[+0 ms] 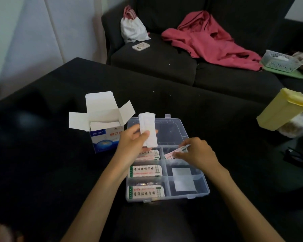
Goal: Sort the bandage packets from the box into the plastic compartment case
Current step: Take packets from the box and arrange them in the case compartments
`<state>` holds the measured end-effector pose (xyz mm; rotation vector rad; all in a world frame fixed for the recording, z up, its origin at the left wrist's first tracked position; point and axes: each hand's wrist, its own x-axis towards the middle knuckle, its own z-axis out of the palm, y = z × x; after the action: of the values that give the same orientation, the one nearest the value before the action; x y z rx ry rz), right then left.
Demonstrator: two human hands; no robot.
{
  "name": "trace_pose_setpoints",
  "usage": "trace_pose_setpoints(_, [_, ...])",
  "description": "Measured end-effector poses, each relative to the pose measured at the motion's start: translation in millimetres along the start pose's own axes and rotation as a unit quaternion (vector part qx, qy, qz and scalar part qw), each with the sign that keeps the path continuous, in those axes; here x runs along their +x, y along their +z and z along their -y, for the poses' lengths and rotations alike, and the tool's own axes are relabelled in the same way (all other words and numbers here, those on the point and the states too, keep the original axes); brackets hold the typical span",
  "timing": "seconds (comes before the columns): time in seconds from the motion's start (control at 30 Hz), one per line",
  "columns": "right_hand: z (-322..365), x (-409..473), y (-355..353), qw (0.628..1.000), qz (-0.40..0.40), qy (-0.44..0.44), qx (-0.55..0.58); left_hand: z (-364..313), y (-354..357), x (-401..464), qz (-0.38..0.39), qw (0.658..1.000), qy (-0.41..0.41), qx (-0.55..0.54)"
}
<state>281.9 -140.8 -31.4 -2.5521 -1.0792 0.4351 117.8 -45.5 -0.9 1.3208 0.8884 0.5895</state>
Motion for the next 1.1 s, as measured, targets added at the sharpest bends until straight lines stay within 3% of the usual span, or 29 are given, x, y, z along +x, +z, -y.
trace_pose_setpoints(0.1, [0.5, 1.3, -8.9, 0.995, 0.019, -0.039, -0.089, -0.1, -0.2, -0.2, 0.005, 1.000, -0.003, 0.006])
trace_pose_setpoints(0.4, [5.4, 7.2, -17.6, 0.959, -0.040, -0.140, -0.242, 0.6, -2.2, -1.7, 0.034, 0.999, -0.023, -0.008])
trace_pose_setpoints(0.43, [5.2, 5.8, -21.6, 0.968, -0.049, -0.150, -0.195, 0.2, -2.7, -1.6, 0.037, 0.999, -0.024, -0.008])
trace_pose_setpoints(0.5, [12.0, -2.1, -29.8, 0.989, -0.061, -0.134, 0.029, 0.8, -2.4, -1.0, 0.044, 0.999, -0.017, 0.001])
trace_pose_setpoints(0.57, [25.7, -13.5, -32.6, 0.962, -0.010, -0.080, 0.261, 2.5, 1.0, -1.5, 0.059, 0.998, -0.005, 0.012])
trace_pose_setpoints(0.63, [34.2, -21.5, -24.4, 0.931, 0.057, -0.035, 0.358, 4.9, 6.5, -3.1, 0.082, 0.997, -0.001, 0.007])
trace_pose_setpoints(0.8, [35.1, -25.9, -7.7, 0.896, 0.016, 0.006, 0.444, 7.2, 11.9, -3.7, 0.109, 0.992, -0.043, -0.037])
trace_pose_setpoints(0.93, [39.1, -27.9, -6.0, 0.873, 0.029, 0.000, 0.487, 6.3, 9.8, -3.7, 0.084, 0.996, 0.002, -0.021])
trace_pose_setpoints(1.1, [36.6, -26.3, -7.4, 0.892, 0.013, -0.001, 0.452, 8.0, 11.5, -3.1, 0.077, 0.997, 0.004, -0.021])
